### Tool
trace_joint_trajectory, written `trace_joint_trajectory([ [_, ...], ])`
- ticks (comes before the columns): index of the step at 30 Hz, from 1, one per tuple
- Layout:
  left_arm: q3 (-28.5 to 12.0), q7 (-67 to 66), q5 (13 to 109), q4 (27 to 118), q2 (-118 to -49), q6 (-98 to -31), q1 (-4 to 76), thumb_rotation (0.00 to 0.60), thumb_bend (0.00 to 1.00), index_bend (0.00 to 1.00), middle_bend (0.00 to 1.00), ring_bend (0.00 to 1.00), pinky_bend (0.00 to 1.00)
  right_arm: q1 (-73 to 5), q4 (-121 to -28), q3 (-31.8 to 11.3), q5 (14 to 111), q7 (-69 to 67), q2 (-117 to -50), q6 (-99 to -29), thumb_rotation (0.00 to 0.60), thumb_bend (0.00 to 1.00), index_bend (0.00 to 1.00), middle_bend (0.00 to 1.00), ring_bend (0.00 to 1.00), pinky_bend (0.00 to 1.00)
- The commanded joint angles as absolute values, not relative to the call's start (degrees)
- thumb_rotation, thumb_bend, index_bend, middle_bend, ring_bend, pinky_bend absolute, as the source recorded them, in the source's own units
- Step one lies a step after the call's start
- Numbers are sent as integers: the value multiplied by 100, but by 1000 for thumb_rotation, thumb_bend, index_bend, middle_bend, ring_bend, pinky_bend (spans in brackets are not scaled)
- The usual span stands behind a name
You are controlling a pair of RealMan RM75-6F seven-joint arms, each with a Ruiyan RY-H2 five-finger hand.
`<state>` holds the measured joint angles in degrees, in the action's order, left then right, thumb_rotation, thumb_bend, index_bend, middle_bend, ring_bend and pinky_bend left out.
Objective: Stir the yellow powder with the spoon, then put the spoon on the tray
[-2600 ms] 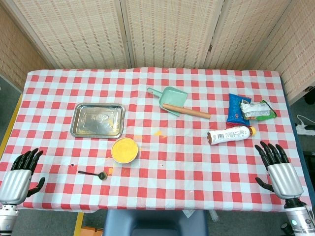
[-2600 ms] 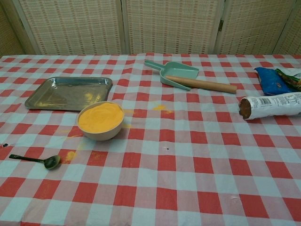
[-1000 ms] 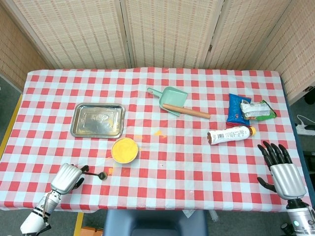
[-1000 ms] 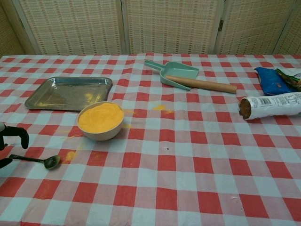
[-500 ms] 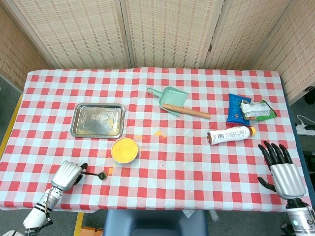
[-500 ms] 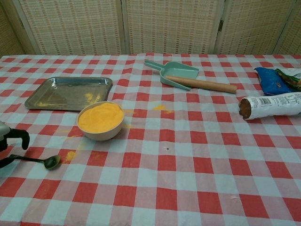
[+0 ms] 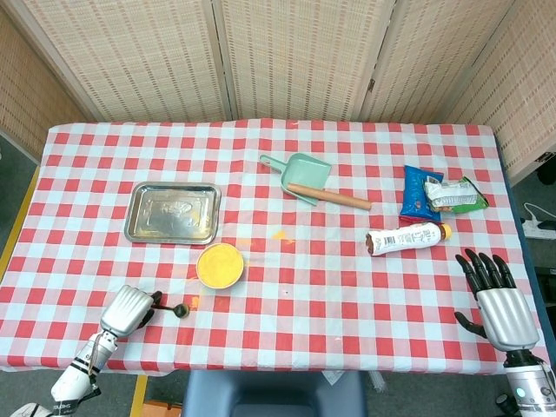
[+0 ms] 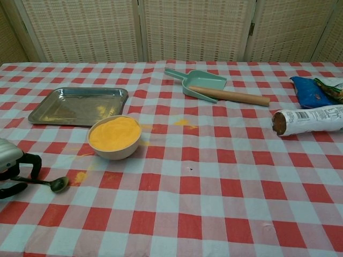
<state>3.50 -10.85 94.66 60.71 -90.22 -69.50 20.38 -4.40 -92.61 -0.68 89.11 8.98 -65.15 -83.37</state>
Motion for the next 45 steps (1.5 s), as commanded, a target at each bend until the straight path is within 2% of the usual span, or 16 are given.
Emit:
trace_joint_trajectory([
  [1,362,-1067,9450,6027,-9049,-6941,2047,600,389,524,1000,1000,1000,-440,-9262,-69,8907,905,-6514,-8334,600,85,0,0,0,0],
  [38,442,-822,9308,6091,-8944,-7078,2014,600,392,669,1000,1000,1000,-436,-9301,-59,8895,999,-6531,-8318,600,86,0,0,0,0],
  [45,365,-822,9258,6705,-8523,-7279,1968,600,392,671,1000,1000,1000,-444,-9304,-58,8896,977,-6521,-8302,600,85,0,0,0,0],
])
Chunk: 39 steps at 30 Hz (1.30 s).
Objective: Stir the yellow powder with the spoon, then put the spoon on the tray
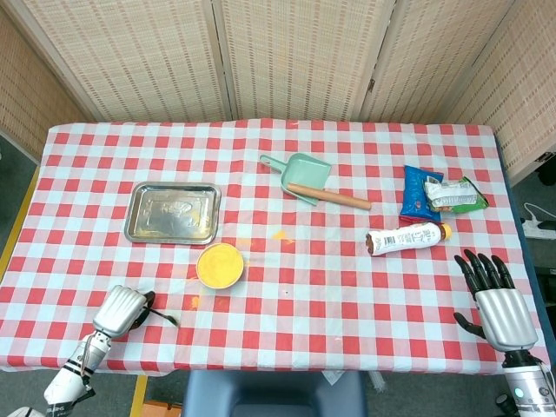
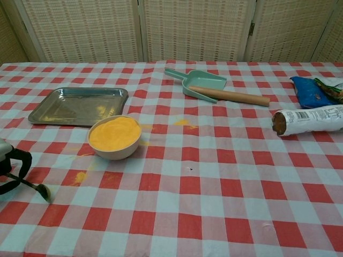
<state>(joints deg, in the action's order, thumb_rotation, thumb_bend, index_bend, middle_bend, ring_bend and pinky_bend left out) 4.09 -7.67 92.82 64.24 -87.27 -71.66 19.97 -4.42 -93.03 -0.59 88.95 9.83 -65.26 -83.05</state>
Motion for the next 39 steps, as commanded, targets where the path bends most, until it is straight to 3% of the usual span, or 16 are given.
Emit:
trace_joint_trajectory([
  [1,348,-834,9227,6848,-8438,-7282,1963,600,392,671,1000,1000,1000,-446,-9306,-57,8899,967,-6516,-8299,600,86,0,0,0,0],
  [10,26,-1858,8845,8364,-7591,-7264,2014,600,392,671,1000,1000,1000,-440,-9345,-7,9027,760,-6411,-8335,600,85,0,0,0,0],
  [20,-659,-3263,7696,9971,-7097,-6641,2508,600,389,671,1000,1000,1000,-432,-9367,40,9163,454,-6271,-8389,600,86,0,0,0,0],
  [30,-1141,-4827,6358,10070,-7753,-6338,3316,600,392,671,1000,1000,1000,-430,-9346,39,9148,317,-6206,-8382,600,86,0,0,0,0],
  [39,-1239,-5602,5862,9487,-8773,-7129,3591,600,448,682,1000,1000,1000,-426,-9333,17,9089,185,-6141,-8372,600,86,0,0,0,0],
])
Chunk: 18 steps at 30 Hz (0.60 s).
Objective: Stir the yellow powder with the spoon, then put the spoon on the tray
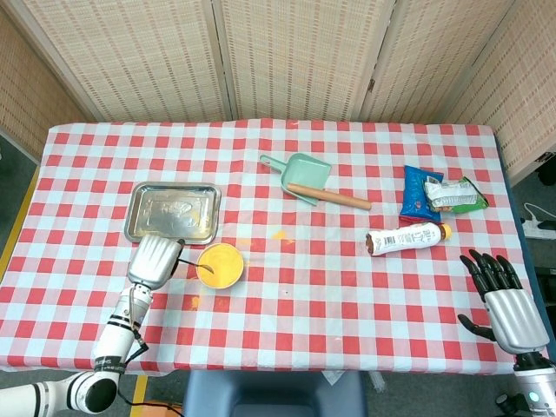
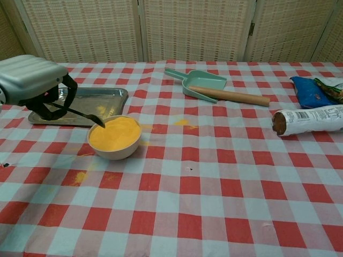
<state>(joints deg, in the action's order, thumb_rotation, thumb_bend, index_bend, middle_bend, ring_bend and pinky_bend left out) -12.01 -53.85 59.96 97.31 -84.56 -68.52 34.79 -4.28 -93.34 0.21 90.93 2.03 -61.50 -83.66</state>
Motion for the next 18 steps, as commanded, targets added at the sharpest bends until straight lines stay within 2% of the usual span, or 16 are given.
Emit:
trace_joint_trajectory([
  [1,-1233,-5663,5849,9410,-8867,-7194,3612,600,451,682,1000,1000,1000,-424,-9334,15,9089,172,-6135,-8377,600,86,0,0,0,0],
  [11,-983,-6078,6245,8376,-9689,-7664,3807,600,459,685,1000,1000,1000,-424,-9335,-5,9068,120,-6109,-8381,600,86,0,0,0,0],
  [18,-799,-6600,6453,7978,-9963,-7844,3862,600,460,687,1000,1000,1000,-412,-9346,-17,9053,107,-6095,-8403,600,86,0,0,0,0],
])
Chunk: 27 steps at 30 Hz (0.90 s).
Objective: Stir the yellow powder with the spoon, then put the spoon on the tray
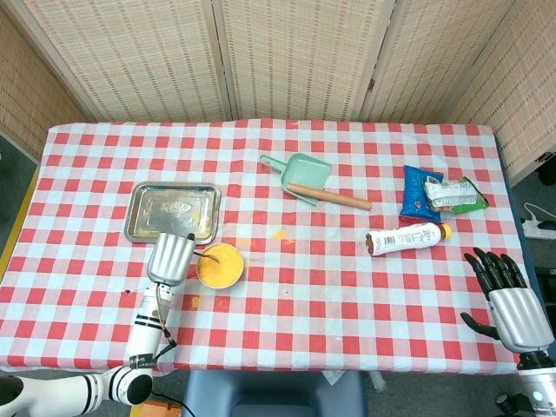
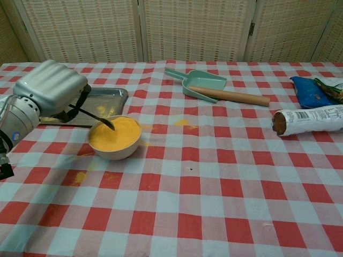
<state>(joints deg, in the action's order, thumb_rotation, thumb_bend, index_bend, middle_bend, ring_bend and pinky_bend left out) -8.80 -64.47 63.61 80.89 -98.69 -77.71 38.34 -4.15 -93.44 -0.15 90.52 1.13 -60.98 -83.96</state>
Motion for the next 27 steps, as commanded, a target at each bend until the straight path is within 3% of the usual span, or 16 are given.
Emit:
trace_joint_trajectory([
  [1,-779,-6635,6469,7953,-9985,-7857,3857,600,460,686,1000,1000,1000,-409,-9349,-16,9059,98,-6090,-8410,600,86,0,0,0,0],
  [18,-685,-6620,6575,7638,-10162,-7666,3810,600,462,667,1000,1000,1000,-392,-9347,-22,9077,105,-6094,-8445,600,86,0,0,0,0],
  [21,-681,-6628,6569,7671,-10141,-7643,3806,600,462,595,1000,1000,1000,-389,-9347,-25,9073,107,-6096,-8451,600,86,0,0,0,0],
  [27,-583,-6595,6655,7774,-10073,-7613,3751,600,459,238,1000,1000,1000,-367,-9366,-45,9052,131,-6104,-8496,600,86,0,0,0,0],
])
